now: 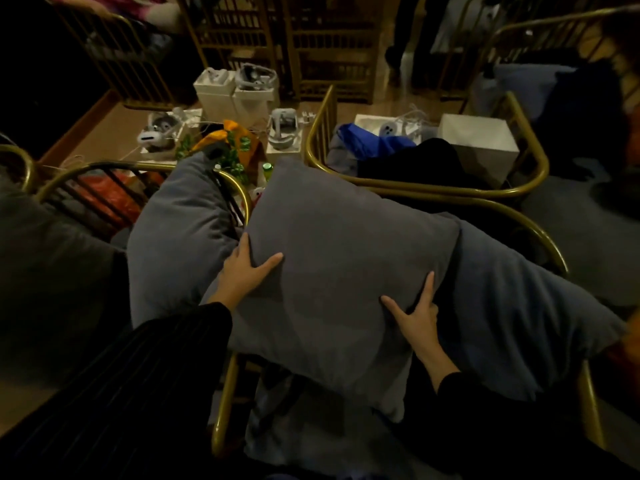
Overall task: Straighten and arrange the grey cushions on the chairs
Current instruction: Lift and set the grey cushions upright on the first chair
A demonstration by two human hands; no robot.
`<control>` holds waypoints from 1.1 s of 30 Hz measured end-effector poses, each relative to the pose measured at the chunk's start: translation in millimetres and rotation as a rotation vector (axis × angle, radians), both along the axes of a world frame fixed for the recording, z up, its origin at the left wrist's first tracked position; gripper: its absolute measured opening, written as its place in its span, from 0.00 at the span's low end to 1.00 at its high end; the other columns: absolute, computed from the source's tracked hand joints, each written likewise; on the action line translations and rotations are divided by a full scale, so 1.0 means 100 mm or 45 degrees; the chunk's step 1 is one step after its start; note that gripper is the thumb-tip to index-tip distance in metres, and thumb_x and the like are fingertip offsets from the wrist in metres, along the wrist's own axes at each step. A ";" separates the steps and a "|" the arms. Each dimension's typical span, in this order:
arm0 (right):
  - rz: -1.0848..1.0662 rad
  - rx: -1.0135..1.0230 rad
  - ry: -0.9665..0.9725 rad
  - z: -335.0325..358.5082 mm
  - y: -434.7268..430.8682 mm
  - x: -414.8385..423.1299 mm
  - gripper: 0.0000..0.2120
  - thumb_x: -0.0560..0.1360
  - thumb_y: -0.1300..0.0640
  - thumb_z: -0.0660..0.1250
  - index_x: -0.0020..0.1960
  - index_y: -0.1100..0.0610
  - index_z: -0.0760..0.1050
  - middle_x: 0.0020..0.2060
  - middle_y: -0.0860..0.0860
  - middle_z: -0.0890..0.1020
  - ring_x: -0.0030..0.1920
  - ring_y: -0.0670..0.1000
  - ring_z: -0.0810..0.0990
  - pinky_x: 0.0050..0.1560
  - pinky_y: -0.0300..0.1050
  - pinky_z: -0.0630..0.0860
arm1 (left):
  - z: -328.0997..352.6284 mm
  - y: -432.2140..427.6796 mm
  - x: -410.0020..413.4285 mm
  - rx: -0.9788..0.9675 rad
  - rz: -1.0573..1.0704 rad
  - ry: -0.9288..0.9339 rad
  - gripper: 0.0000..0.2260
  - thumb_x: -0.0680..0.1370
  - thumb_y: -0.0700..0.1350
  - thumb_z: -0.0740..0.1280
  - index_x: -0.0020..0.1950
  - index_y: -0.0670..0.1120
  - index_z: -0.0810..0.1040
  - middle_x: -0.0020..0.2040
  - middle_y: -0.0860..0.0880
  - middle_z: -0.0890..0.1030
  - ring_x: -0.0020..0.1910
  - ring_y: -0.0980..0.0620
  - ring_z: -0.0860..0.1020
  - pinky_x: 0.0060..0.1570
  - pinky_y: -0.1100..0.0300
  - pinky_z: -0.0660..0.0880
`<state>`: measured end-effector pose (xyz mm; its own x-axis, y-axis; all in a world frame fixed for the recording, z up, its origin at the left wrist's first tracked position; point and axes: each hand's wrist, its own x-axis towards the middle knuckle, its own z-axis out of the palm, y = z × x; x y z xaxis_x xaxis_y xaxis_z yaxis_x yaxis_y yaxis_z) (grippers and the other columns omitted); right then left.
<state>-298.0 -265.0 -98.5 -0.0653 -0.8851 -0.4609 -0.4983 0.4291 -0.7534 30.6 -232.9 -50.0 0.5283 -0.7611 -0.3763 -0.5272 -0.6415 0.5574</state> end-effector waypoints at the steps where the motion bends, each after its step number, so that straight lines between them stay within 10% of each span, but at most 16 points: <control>1: -0.022 0.023 -0.032 0.00 -0.01 0.01 0.55 0.67 0.41 0.74 0.76 0.38 0.35 0.73 0.63 0.57 0.71 0.66 0.62 0.69 0.60 0.63 | -0.02 -0.03 0.03 -0.027 0.036 0.045 0.52 0.63 0.75 0.65 0.79 0.55 0.50 0.78 0.46 0.62 0.75 0.40 0.63 0.73 0.41 0.62; 7: -0.180 0.009 -0.147 0.13 -0.06 0.28 0.50 0.71 0.43 0.72 0.77 0.41 0.39 0.71 0.65 0.58 0.70 0.68 0.64 0.70 0.59 0.64 | 0.09 -0.27 0.11 -0.122 0.348 0.240 0.37 0.66 0.64 0.74 0.66 0.42 0.75 0.64 0.42 0.79 0.63 0.40 0.77 0.61 0.49 0.74; 18: -0.216 -0.300 -0.240 0.73 0.16 1.64 0.46 0.71 0.38 0.68 0.78 0.44 0.43 0.74 0.58 0.61 0.73 0.62 0.62 0.73 0.56 0.63 | 1.13 0.14 1.30 -0.493 0.333 0.134 0.31 0.66 0.61 0.75 0.61 0.42 0.79 0.54 0.47 0.82 0.56 0.45 0.80 0.55 0.51 0.78; 27: 0.066 -0.331 0.074 0.93 0.39 3.12 0.47 0.70 0.31 0.62 0.77 0.43 0.37 0.74 0.64 0.56 0.72 0.66 0.60 0.70 0.60 0.62 | 0.99 0.82 2.48 -0.173 0.354 -0.080 0.54 0.61 0.71 0.72 0.79 0.49 0.55 0.76 0.40 0.65 0.74 0.36 0.64 0.73 0.41 0.62; 33: 0.180 -0.175 0.283 0.68 0.42 3.21 0.45 0.74 0.32 0.58 0.77 0.43 0.32 0.75 0.65 0.49 0.73 0.68 0.56 0.71 0.63 0.60 | 0.50 0.84 2.21 0.125 0.145 -0.071 0.52 0.69 0.69 0.67 0.79 0.52 0.37 0.79 0.35 0.43 0.79 0.37 0.43 0.74 0.37 0.44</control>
